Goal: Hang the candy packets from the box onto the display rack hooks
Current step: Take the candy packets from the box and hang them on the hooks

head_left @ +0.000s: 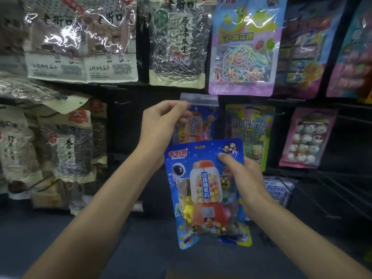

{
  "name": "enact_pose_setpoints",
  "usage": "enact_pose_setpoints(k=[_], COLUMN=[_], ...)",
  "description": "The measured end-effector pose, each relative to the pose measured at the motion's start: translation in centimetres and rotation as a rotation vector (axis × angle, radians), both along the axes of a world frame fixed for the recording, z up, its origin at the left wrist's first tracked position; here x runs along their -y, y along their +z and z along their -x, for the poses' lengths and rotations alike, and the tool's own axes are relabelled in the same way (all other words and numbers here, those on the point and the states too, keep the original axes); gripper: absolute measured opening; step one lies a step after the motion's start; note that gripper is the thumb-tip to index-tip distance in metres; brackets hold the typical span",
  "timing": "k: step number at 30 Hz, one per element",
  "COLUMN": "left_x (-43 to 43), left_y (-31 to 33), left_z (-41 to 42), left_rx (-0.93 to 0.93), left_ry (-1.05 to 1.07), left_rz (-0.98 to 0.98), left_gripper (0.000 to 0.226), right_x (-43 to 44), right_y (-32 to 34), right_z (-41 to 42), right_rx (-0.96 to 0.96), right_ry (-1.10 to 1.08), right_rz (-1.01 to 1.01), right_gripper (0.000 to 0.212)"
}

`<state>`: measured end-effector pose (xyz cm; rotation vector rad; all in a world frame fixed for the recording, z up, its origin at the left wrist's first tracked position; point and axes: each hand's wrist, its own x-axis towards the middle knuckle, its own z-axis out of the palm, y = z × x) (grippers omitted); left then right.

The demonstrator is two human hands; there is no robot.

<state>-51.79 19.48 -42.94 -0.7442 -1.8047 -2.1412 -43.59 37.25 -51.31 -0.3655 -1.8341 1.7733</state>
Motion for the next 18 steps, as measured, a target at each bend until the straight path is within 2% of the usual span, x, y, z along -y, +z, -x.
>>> enact_pose_setpoints(k=[6,10,13,18], left_x=[0.3,0.7,0.6,0.8], left_y=[2.0,2.9,3.1,3.3], left_z=[-0.2,-0.3,-0.2,0.1], left_rx=[0.001,-0.065,-0.263,-0.541], left_ry=[-0.040,-0.015,0.136,0.443], left_rz=[-0.017,0.098,0.257,0.646], left_gripper=[0.022,0.024,0.032,0.047], right_x=[0.8,1.4,1.6,1.2], right_y=[1.7,3.6,4.9,6.3], right_z=[0.2,0.9,1.4,2.5], right_rx=[-0.007,-0.045,-0.055,-0.072], right_ry=[0.013,-0.006,-0.043,-0.061], right_rz=[-0.015,0.002,0.003,0.043], right_gripper=[0.041,0.045,0.045,0.034])
